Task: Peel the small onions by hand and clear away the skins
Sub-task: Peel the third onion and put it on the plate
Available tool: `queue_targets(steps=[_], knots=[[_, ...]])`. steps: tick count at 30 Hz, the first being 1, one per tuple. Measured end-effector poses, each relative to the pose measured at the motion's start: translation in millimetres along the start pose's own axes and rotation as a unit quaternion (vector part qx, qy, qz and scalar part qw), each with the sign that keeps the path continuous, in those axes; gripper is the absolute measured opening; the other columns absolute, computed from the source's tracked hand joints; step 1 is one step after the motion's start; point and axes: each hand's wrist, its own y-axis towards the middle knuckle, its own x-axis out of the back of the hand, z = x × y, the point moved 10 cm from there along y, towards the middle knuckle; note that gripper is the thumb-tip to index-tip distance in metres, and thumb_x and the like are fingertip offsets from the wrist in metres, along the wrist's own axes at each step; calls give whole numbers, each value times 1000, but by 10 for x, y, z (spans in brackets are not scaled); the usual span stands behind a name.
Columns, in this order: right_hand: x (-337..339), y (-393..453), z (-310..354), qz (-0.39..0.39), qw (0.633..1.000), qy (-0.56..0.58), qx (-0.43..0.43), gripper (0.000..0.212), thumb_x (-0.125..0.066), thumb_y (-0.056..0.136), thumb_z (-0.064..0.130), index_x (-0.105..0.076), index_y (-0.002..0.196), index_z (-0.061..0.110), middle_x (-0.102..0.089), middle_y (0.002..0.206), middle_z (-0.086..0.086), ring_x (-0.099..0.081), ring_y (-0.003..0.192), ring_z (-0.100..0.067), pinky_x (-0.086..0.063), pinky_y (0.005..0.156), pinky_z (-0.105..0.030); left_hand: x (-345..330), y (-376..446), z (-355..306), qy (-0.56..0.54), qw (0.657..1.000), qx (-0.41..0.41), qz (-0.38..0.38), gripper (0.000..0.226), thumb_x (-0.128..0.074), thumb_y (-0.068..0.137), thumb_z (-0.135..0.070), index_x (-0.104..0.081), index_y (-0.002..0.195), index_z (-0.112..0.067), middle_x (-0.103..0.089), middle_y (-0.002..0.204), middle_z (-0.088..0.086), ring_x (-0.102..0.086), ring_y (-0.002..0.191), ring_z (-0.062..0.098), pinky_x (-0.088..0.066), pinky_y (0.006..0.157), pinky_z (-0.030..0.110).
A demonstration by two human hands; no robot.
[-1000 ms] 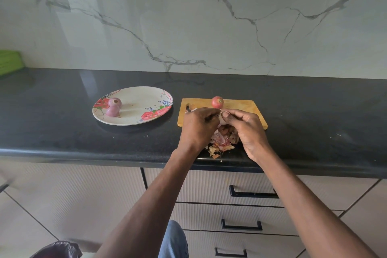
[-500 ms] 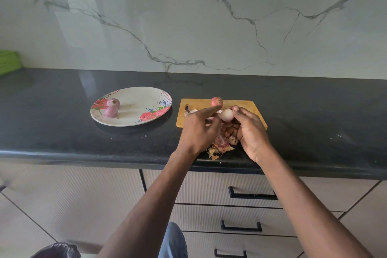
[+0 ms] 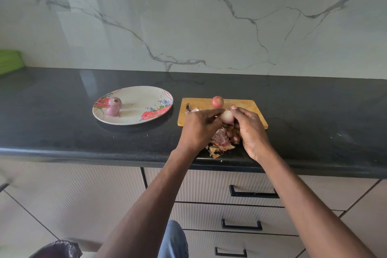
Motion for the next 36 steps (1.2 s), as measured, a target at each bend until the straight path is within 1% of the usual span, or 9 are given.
queue_targets(steps=[7, 9, 13, 17, 21, 24, 27, 32, 36], knots=[[-126, -14, 6, 63, 997, -46, 15, 44, -58, 96, 49, -74, 95, 8, -73, 81, -8, -61, 62, -19, -41, 45, -27, 36, 9, 4, 29, 999, -3, -24, 19, -69, 91, -6, -79, 106, -10, -79, 92, 1, -72, 81, 7, -56, 74, 23], [-175, -29, 38, 89, 994, -54, 24, 29, -62, 98, 36, -75, 102, 10, -76, 92, -7, -69, 77, -16, -47, 54, -24, 54, -4, 17, 34, 999, 13, -35, 17, -69, 91, -6, -80, 102, -11, -78, 88, 1, -72, 79, 11, -57, 75, 31], [-202, -45, 21, 120, 990, 68, -6, 14, -52, 102, 15, -64, 98, 9, -70, 87, -12, -62, 65, -18, -46, 47, -24, 176, 1, 163, 47, 991, 83, -92, 21, -61, 91, -5, -79, 102, -7, -77, 85, 8, -72, 79, 23, -58, 77, 42], [-139, 8, 32, 118, 980, 159, -1, 23, -42, 104, 6, -63, 111, -2, -67, 99, -20, -66, 79, -23, -57, 67, -28, 128, 46, 184, 95, 989, 94, -60, 36, -49, 101, -7, -65, 133, -9, -75, 109, 16, -72, 91, 24, -54, 95, 39], [-152, 27, 5, 124, 980, 157, -2, 28, -44, 105, 9, -64, 121, -3, -69, 108, -21, -67, 88, -27, -59, 79, -33, 46, 48, 68, 83, 995, 53, -9, 50, -46, 91, 8, -65, 134, -10, -60, 141, 11, -57, 129, 18, -43, 110, 24], [-150, 4, 42, 114, 983, 146, 4, 26, -45, 105, 11, -70, 113, 8, -73, 101, -11, -69, 86, -19, -60, 78, -29, 0, 2, -3, -3, 999, 31, 21, 41, -61, 92, -4, -66, 133, -11, -67, 132, 3, -62, 115, 3, -45, 90, 7], [-124, 22, 19, 98, 985, 139, 1, 22, -50, 104, 13, -72, 106, 15, -73, 100, -11, -67, 85, -17, -58, 78, -28, -79, 13, 74, -47, 997, 43, 44, 54, -79, 87, -24, -62, 137, -12, -71, 124, -2, -66, 110, 0, -52, 90, 14], [-60, 33, 33, 62, 995, 69, 39, 9, -65, 96, 15, -73, 92, 17, -70, 86, -10, -63, 76, -20, -57, 67, -27, -86, 28, 141, -12, 999, 45, 24, 51, -80, 87, -25, -64, 135, -16, -75, 115, -2, -70, 102, 0, -59, 89, 31], [30, 25, 86, 11, 997, -10, 78, 17, -78, 85, 17, -79, 101, 12, -79, 94, -2, -74, 93, -15, -58, 83, -27, -38, 9, 94, 49, 998, 34, 0, 35, -71, 93, -21, -68, 128, -16, -77, 105, 0, -72, 91, 7, -60, 80, 34]])
